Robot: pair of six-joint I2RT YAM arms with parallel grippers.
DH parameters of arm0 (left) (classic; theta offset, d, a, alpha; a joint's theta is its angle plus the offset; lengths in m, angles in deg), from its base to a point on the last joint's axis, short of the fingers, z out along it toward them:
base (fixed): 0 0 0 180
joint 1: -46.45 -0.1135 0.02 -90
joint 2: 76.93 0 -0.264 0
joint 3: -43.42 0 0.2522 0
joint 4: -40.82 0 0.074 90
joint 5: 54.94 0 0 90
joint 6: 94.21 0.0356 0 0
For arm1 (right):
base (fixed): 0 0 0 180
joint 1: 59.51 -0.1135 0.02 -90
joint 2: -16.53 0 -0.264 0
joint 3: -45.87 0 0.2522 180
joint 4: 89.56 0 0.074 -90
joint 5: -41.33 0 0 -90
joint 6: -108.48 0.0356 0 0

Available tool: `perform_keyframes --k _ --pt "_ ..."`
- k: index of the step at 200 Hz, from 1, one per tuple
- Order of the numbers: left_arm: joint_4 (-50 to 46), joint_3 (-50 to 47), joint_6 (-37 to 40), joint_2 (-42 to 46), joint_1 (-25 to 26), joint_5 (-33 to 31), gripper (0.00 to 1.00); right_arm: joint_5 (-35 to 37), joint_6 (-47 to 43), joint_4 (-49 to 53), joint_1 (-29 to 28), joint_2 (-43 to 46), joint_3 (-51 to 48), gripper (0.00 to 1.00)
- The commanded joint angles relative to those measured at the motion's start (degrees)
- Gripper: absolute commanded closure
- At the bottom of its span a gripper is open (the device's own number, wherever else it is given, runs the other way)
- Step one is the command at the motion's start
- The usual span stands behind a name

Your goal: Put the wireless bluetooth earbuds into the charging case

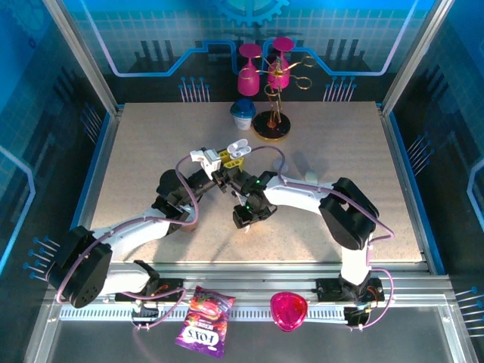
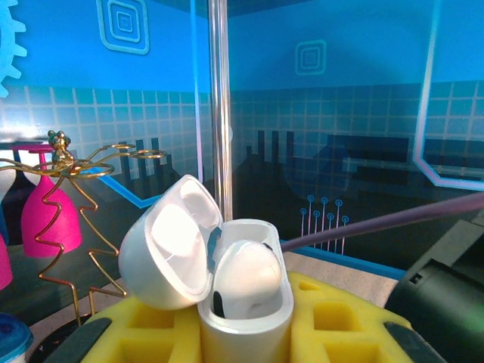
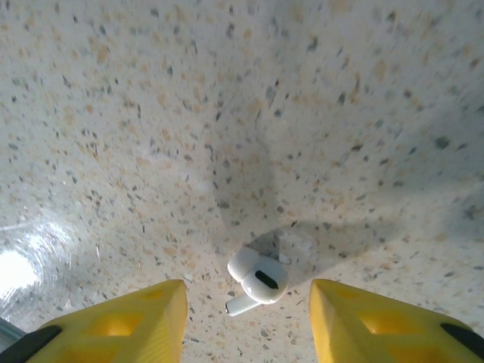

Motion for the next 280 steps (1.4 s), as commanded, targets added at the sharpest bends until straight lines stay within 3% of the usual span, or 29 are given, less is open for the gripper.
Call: perform_keyframes --k 1,109,203,280 --pt "0.7 0.4 1.8 1.5 0.3 -0.5 1.00 3.8 -0.6 7.4 -1.2 -3.2 4.3 0.54" --pt "0.0 0.4 3.2 2.4 0.4 -0.4 1.00 5.5 6.0 22.8 -2.3 -14.9 18.9 0.59" --pt "0.0 0.3 3.4 2.0 0.4 -0.4 1.00 2.7 8.7 22.0 -2.4 -16.0 19.0 0.65" --pt "0.1 0.2 3.3 1.6 0.4 -0.6 1.00 5.2 9.0 20.8 -2.2 -14.0 17.6 0.73"
